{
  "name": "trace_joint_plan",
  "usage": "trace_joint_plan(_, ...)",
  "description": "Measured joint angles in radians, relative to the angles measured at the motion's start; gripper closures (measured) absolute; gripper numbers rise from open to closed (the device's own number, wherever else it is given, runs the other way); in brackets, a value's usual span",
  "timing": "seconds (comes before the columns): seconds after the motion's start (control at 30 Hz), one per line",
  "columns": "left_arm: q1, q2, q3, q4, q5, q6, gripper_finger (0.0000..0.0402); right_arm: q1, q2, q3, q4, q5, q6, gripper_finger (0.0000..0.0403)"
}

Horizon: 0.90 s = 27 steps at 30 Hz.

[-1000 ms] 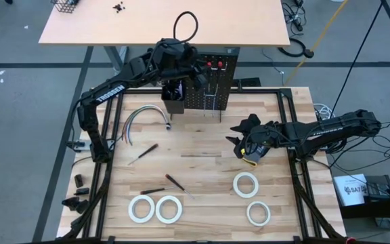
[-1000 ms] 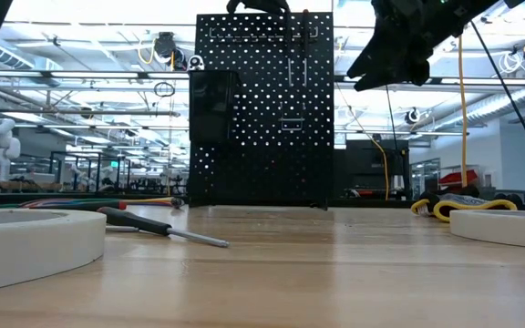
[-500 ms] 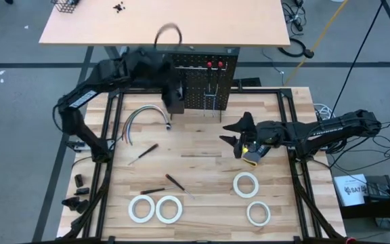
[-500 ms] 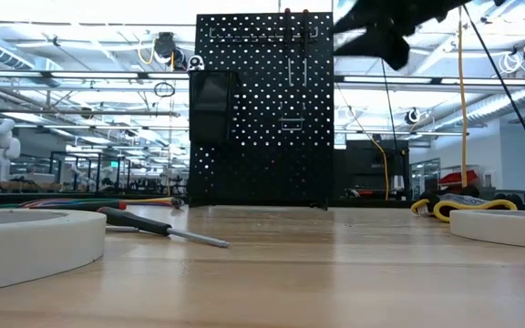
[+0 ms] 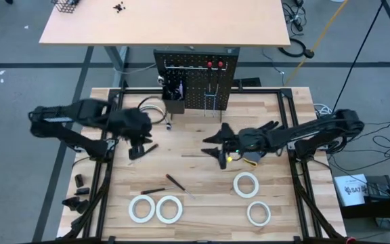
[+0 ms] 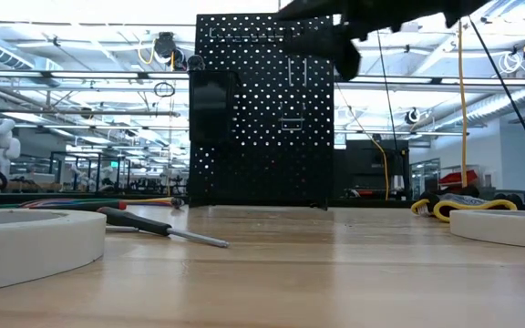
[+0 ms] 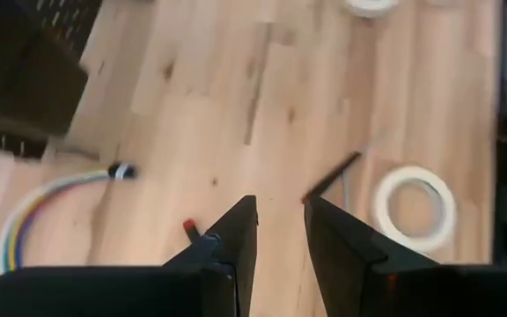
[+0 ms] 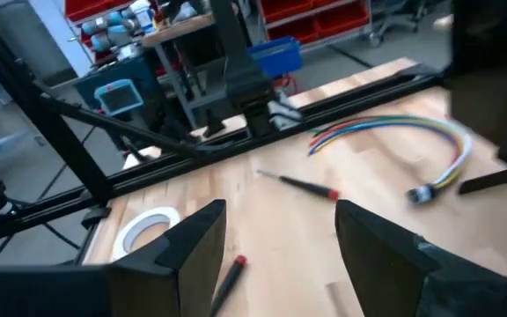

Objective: Hang tools onto peg board
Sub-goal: Hang the nut driver on the peg board

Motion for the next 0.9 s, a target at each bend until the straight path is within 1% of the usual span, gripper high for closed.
trace_joint_plan(0.13,-0.055,-0.154,-0.315,0.159,-0.116,-0.175,0.0302,0.025,0.102,0.079,-0.005,-0.007,0.003,0.0195)
trace_joint_plan(0.2,-0.068,-0.207,-0.472,0.247,-0.144,-0.254,0.0302,0.033,0.148,0.122,-0.010,-0.008,0.003,0.0195)
trace_joint_plan(0.3,-0.069,-0.243,-0.676,0.390,-0.153,-0.359,0.0302,0.041,0.199,0.186,-0.032,-0.025,0.002,0.0195)
trace_joint_plan(0.4,-0.065,-0.238,-0.824,0.529,-0.169,-0.410,0.0302,0.051,0.228,0.239,-0.078,-0.025,0.002,0.0195)
trace_joint_plan(0.5,-0.065,-0.212,-0.910,0.600,-0.233,-0.420,0.0302,0.058,0.236,0.276,-0.155,-0.025,0.005,0.0195)
trace_joint_plan(0.6,-0.065,-0.183,-0.951,0.600,-0.295,-0.420,0.0302,0.062,0.236,0.290,-0.199,-0.025,0.005,0.0195)
trace_joint_plan(0.67,-0.062,-0.168,-0.968,0.617,-0.294,-0.420,0.0302,0.066,0.236,0.290,-0.201,-0.024,0.017,0.0195)
trace_joint_plan(0.8,-0.036,-0.129,-0.981,0.655,-0.240,-0.412,0.0302,0.068,0.236,0.290,-0.200,-0.024,0.045,0.0195)
trace_joint_plan(0.9,0.000,-0.098,-0.981,0.671,-0.201,-0.371,0.0302,0.068,0.236,0.290,-0.199,-0.024,0.044,0.0195)
